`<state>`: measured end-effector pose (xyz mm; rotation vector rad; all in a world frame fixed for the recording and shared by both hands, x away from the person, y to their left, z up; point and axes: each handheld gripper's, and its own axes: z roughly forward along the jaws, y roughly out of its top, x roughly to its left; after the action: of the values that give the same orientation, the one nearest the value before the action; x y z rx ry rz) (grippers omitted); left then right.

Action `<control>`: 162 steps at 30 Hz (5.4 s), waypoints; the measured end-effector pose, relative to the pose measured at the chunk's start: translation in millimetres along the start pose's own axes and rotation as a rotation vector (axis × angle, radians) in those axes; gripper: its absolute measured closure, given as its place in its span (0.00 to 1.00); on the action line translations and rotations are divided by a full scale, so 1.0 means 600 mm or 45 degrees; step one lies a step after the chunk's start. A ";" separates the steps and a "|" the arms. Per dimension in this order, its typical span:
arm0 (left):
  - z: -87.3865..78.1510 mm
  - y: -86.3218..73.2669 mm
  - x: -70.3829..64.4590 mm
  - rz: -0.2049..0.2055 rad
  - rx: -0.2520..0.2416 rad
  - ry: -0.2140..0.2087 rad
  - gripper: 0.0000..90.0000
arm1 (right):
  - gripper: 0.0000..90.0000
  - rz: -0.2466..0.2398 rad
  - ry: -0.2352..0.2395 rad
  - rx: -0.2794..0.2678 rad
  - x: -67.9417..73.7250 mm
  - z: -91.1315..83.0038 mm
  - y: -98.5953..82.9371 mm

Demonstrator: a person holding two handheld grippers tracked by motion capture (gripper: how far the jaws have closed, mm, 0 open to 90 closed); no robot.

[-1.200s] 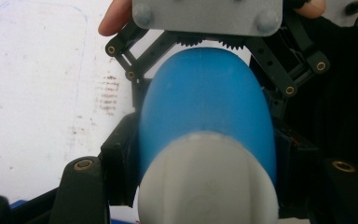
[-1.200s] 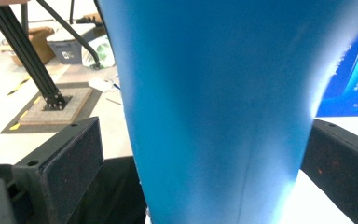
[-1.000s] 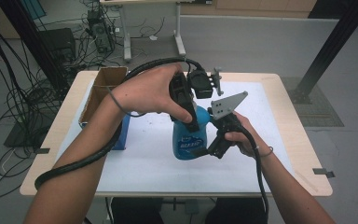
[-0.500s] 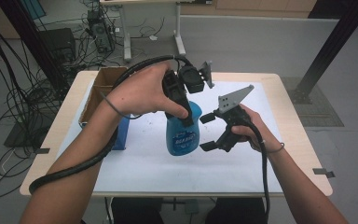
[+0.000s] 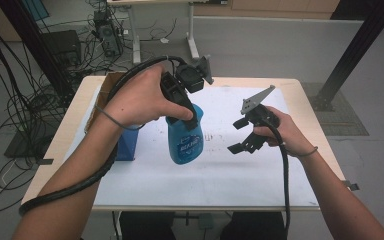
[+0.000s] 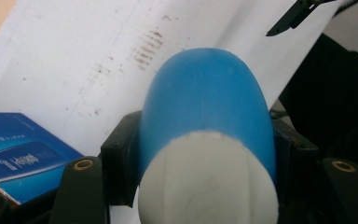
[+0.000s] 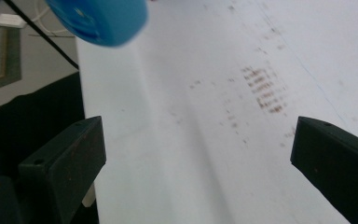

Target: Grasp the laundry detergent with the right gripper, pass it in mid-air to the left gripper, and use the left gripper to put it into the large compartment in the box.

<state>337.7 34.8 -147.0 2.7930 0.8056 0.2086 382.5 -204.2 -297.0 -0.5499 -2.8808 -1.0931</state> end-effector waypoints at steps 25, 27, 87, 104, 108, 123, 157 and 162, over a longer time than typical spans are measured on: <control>-0.066 -0.048 0.065 -0.284 -0.046 0.099 0.42 | 0.05 0.209 -0.286 0.424 -0.075 0.001 -0.012; -0.077 -0.052 0.073 -0.311 -0.038 0.114 0.42 | 0.05 0.211 -0.296 0.433 -0.076 0.001 -0.013; -0.122 -0.133 0.298 -1.027 0.031 0.358 0.42 | 0.05 0.200 -0.308 0.418 -0.089 0.005 -0.024; -0.038 -0.151 0.311 -1.047 0.084 0.344 0.42 | 0.05 0.211 -0.303 0.411 -0.092 0.009 -0.026; -0.018 -0.153 0.312 -1.045 0.108 0.350 0.42 | 0.05 0.213 -0.300 0.413 -0.093 0.009 -0.027; 0.054 -0.177 0.315 -1.059 0.133 0.327 0.42 | 0.06 0.220 -0.297 0.420 -0.094 0.014 -0.031; 0.167 -0.206 0.310 -1.077 0.167 0.289 0.42 | 0.06 0.217 -0.299 0.431 -0.092 0.016 -0.046; 0.174 -0.206 0.309 -1.070 0.173 0.294 0.42 | 0.06 0.220 -0.299 0.432 -0.092 0.016 -0.048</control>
<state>451.0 218.1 -265.4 2.2977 2.0027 0.3272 425.9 -235.4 -330.3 -0.9353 -3.0408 -0.5318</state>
